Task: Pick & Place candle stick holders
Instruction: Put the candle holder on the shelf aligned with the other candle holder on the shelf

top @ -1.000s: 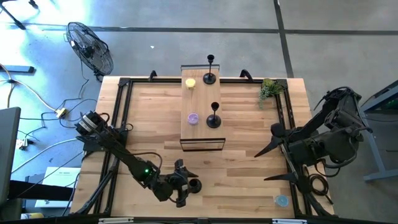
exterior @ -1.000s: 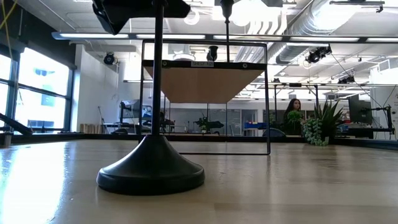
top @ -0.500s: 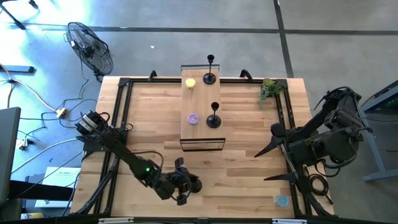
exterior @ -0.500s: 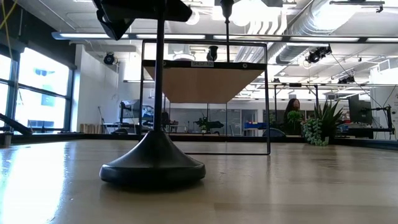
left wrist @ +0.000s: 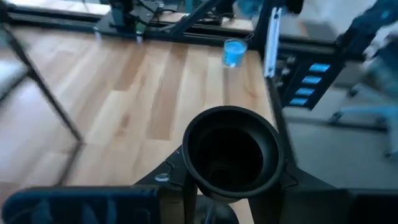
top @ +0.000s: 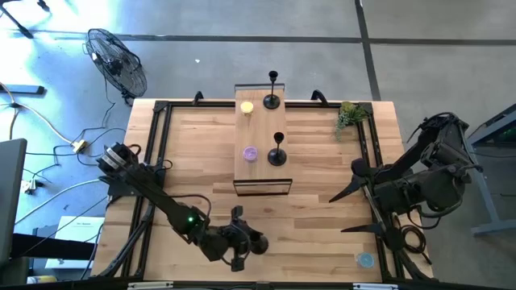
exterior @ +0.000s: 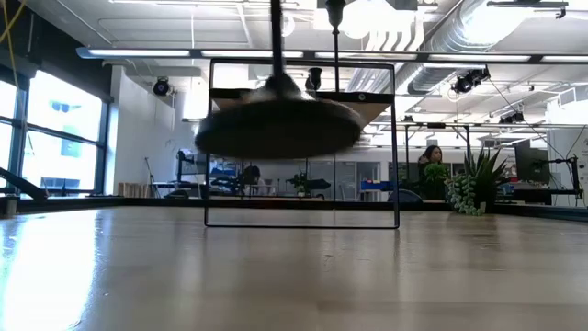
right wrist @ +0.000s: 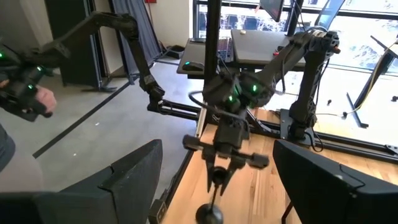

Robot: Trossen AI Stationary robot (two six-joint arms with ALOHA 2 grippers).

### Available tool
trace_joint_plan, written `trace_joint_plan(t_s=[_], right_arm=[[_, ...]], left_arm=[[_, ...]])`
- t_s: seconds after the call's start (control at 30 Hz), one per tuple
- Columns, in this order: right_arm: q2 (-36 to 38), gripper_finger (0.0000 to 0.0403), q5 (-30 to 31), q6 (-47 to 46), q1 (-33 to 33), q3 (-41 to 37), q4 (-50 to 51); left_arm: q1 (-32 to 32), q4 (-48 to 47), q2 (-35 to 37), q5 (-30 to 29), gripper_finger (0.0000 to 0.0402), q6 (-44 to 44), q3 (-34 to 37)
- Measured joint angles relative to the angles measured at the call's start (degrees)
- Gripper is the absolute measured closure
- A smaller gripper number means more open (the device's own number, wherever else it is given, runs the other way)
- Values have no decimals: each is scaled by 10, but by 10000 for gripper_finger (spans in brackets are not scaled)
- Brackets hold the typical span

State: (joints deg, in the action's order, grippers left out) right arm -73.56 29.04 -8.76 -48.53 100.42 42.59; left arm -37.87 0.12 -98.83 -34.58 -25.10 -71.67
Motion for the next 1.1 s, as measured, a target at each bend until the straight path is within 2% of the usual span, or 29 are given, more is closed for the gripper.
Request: trace_joint_plan(t_s=[0.2, 0.3, 0.43, 0.6, 0.83, 0.97, 1.1], right_arm=[[0, 100, 20, -4, 0, 0, 8], [0, 100, 39, -28, 0, 0, 33], [-4, 100, 61, -79, -1, 0, 81], [-31, 100, 87, -135, -25, 0, 130], [-89, 100, 151, -138, -52, 0, 133], [-121, 100, 224, -113, -37, -1, 109], [-136, 100, 307, -27, -1, -1, 26]], left_arm=[[0, -276, 3, -23, 310, 7, -154], [4, -361, 4, -36, 310, 0, -221], [6, -423, 3, -64, 310, 55, -305], [9, -418, 4, -81, 310, 141, -398], [9, -389, 3, -93, 310, 206, -475], [11, -270, 3, -95, 310, 266, -483], [21, -204, 3, -95, 310, 340, -483]])
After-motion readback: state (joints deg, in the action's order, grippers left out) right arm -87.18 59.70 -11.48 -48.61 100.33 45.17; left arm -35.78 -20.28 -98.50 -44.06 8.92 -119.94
